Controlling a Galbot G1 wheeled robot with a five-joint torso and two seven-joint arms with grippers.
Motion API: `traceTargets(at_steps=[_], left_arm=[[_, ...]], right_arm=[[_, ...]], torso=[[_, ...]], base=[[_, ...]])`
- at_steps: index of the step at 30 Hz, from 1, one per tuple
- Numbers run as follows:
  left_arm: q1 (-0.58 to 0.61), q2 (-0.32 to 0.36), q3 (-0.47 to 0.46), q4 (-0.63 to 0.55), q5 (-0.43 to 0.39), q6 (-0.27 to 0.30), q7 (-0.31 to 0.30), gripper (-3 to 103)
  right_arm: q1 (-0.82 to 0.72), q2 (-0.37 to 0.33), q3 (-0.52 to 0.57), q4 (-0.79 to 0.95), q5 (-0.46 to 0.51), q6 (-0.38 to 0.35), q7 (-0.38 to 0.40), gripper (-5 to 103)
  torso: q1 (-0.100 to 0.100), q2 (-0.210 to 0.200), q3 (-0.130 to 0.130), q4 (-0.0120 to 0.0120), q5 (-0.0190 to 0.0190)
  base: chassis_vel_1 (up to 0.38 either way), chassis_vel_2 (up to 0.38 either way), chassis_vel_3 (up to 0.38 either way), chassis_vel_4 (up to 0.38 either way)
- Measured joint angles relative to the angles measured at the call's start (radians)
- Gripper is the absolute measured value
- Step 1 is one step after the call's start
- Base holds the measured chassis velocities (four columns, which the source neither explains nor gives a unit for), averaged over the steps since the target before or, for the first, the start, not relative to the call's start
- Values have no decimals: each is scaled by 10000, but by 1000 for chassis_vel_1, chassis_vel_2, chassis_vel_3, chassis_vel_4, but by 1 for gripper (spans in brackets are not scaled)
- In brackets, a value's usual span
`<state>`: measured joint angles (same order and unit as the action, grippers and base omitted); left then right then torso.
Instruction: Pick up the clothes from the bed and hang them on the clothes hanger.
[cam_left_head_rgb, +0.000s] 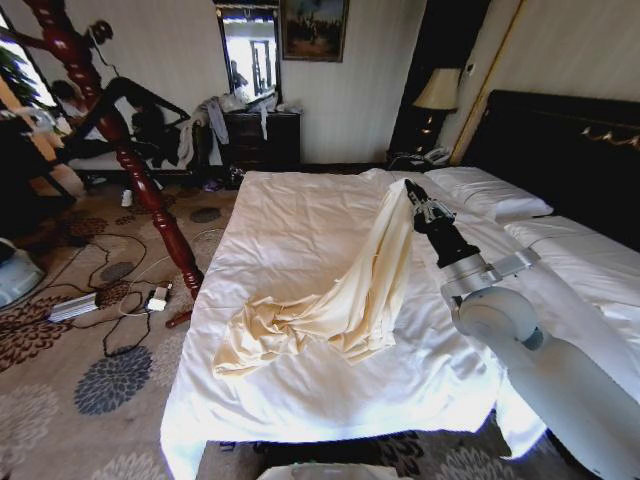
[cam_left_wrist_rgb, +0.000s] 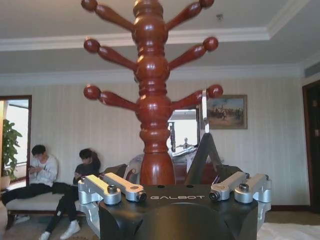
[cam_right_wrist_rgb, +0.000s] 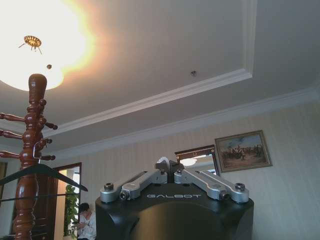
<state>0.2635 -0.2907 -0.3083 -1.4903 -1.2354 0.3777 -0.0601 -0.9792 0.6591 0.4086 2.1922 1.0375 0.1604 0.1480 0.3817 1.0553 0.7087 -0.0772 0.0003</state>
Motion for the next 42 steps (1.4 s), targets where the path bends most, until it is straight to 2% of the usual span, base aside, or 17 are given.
traceTargets(at_steps=[3,5,6,8,12,15,17,20,22,23,26,29,31,34,38,41,42], left_arm=[[-1293,-564,1409,821,57,18,21,100],[-1990,-860,2063,1238,41,-11,52,100],[-1990,-860,2063,1238,41,-11,52,100],[-3112,-1250,3008,1724,1,-21,45,100],[-3915,-1539,3613,1952,11,137,-2,100],[-4996,-1881,4712,2531,259,689,-310,100],[-5139,-1926,4880,2620,294,797,-364,100],[-6010,-2292,5926,3305,553,1404,-641,100],[-6162,-2356,6068,3417,577,1489,-651,100],[-6620,-2555,6506,3752,610,1690,-659,102],[-6967,-2722,6810,4025,615,1781,-618,100],[-7310,-3043,6989,4328,531,1936,-583,87],[-7327,-3083,6989,4336,487,1985,-600,87],[-7334,-3226,6986,4326,366,2228,-806,70],[-7325,-3364,6947,4365,179,2464,-1081,54],[-7331,-3396,6936,4384,145,2494,-1105,49],[-7338,-3405,6933,4386,121,2507,-1109,43]], right_arm=[[-83,5,61,47,-23,2,13,1],[-153,-6,115,80,-25,3,19,1],[-153,-6,115,80,-25,3,19,1],[-273,-46,228,151,-29,7,32,1],[-362,-80,341,242,-28,13,58,1],[-440,-107,434,332,-26,18,94,1],[-447,-104,440,348,-26,18,97,1],[-503,-56,453,365,-47,20,122,1],[-510,-51,453,365,-58,20,124,1],[-525,-47,453,365,-77,20,127,1],[-527,-46,453,366,-82,20,134,1],[-556,-55,503,373,-82,22,159,1],[-564,-59,514,373,-82,23,162,1],[-566,-64,524,329,-87,34,169,1],[-507,-29,502,238,-110,50,173,1],[-492,-16,481,195,-124,57,173,1],[-479,-10,465,168,-138,63,174,1]], torso=[[2,-1,2,-13,-9],[3,-3,3,-13,-6],[3,-3,3,-13,-6],[2,-2,2,-10,-1],[2,-2,2,-9,-1],[1,-2,2,-6,-2],[1,-2,2,-7,-3],[2,-2,2,-8,-4],[2,-2,3,-8,-4],[2,-2,2,-8,-2],[2,-2,2,-8,-2],[2,-2,2,-7,-2],[2,-1,2,-8,-2],[1,-2,2,-8,-2],[2,-2,2,-8,-3],[2,-2,2,-8,-3],[2,-2,2,-8,-3]], base=[[0,0,0,0],[0,0,0,0],[0,0,0,0],[0,0,0,0],[0,0,0,0],[0,0,0,0],[0,0,0,0],[0,0,0,0],[0,0,0,0],[0,0,0,0],[0,0,0,0],[0,0,0,0],[0,0,0,0],[0,0,0,0],[0,0,0,0],[0,0,0,0],[0,0,0,0]])
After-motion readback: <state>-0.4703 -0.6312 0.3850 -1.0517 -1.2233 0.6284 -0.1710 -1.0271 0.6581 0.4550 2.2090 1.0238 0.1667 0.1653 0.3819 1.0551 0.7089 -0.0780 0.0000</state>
